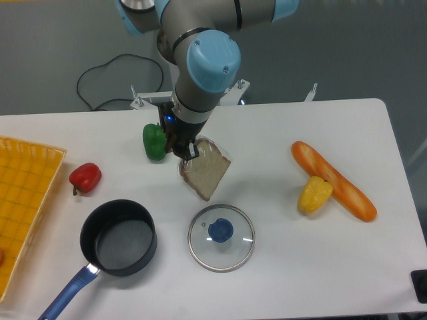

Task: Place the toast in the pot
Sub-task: 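Hold the toast slice in the gripper and lift it slightly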

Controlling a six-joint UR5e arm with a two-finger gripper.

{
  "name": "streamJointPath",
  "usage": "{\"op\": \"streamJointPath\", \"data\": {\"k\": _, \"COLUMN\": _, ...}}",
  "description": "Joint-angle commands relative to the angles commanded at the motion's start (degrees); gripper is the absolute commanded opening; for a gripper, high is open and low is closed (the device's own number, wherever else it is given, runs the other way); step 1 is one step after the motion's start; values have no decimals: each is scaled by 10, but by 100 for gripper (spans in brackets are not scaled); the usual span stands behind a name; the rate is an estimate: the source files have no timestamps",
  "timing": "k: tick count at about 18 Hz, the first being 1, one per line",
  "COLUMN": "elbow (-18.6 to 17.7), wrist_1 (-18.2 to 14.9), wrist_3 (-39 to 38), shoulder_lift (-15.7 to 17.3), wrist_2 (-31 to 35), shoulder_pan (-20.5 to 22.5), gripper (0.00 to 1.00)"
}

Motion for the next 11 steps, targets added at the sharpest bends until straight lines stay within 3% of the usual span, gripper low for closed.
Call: {"op": "streamJointPath", "data": {"k": 11, "elbow": -1, "wrist_1": 3, "wrist_3": -7, "shoulder_lift": 6, "wrist_2": -18, "shoulder_pan": 3, "gripper": 0}}
